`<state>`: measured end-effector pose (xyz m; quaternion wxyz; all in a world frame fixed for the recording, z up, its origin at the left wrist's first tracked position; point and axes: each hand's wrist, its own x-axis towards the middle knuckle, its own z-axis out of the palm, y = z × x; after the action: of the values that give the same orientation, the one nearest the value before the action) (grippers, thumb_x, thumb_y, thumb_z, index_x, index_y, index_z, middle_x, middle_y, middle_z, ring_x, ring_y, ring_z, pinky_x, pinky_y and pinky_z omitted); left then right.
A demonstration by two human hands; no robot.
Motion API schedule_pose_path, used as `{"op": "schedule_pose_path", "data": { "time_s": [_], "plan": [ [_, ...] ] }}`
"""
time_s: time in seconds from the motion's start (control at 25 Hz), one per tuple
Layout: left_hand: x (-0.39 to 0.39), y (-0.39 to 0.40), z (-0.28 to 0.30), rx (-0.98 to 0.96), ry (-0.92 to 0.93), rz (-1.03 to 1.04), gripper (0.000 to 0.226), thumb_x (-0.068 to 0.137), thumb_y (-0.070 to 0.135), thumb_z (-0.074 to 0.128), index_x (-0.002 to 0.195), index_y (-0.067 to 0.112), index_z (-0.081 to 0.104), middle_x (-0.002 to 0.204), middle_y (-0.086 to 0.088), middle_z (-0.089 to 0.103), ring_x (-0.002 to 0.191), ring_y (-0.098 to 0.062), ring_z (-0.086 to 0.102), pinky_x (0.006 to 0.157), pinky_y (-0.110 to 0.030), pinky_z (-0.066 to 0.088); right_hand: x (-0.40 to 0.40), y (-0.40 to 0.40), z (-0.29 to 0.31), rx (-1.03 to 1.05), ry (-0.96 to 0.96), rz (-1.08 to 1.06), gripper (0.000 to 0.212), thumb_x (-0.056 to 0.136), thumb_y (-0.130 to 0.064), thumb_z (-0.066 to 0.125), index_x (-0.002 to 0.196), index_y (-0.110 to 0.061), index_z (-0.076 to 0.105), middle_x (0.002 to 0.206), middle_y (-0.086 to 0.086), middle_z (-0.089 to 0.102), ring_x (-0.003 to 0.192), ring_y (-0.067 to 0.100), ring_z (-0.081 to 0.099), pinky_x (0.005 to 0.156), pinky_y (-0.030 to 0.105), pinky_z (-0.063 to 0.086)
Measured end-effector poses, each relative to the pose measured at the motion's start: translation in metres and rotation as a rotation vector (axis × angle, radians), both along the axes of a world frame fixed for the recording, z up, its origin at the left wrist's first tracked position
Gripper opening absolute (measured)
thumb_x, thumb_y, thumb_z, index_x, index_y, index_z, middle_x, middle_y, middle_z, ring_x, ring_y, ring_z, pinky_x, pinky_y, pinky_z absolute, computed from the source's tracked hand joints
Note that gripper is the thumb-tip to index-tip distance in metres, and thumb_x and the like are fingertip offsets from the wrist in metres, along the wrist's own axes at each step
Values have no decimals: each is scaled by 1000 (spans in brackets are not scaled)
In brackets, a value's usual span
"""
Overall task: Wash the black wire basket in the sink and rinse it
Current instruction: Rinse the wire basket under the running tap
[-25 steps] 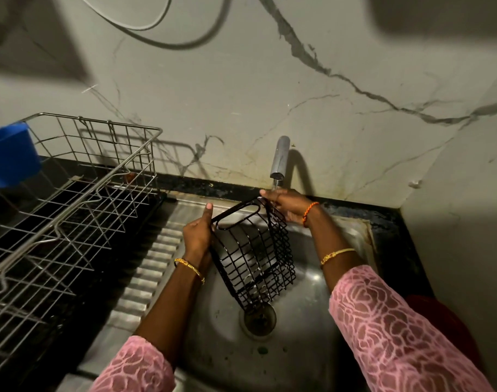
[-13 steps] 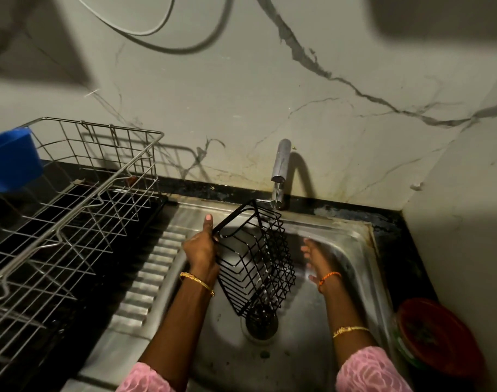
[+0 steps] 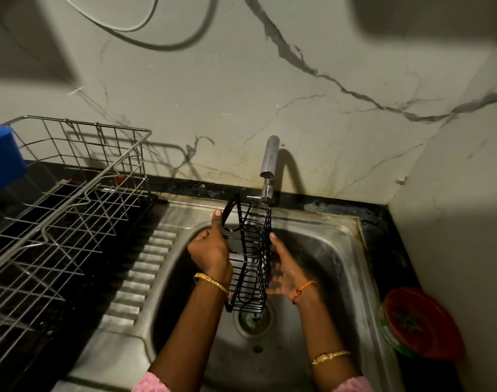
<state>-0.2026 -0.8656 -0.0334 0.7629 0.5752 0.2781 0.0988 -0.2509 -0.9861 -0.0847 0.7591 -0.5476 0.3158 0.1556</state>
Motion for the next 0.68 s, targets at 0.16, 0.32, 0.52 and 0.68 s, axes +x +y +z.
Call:
{"op": "schedule_pose_path", "data": {
  "time_s": [0.16,0.32,0.52,0.68],
  "plan": [
    [-8,3,3,-18,3,18,39,79,31,75,52,12,55,35,8,52,34,-4,41,37,-18,37,1,12,15,-81,-105,110,111,38,-90,56,136,-45,33,151,0,26,135,31,27,98,67,31],
    [-9,5,6,-1,-9,30,40,79,35,75,54,7,59,48,-3,57,43,-14,45,43,-24,39,-1,24,28,-137,-138,122,119,37,-94,49,141,-44,22,154,0,19,138,31,22,101,68,26],
    [-15,4,3,5,10,12,44,76,40,77,45,15,56,41,2,55,44,-17,45,52,-31,42,0,30,39,-192,-161,98,120,43,-82,65,143,-34,19,152,3,25,135,32,28,100,65,30],
    [-21,4,1,14,41,10,45,75,45,75,52,13,54,52,-6,51,54,-19,43,55,-32,40,-5,24,39,-227,-149,45,99,60,-63,72,138,-26,25,147,8,31,130,32,34,95,59,37]
  ]
}}
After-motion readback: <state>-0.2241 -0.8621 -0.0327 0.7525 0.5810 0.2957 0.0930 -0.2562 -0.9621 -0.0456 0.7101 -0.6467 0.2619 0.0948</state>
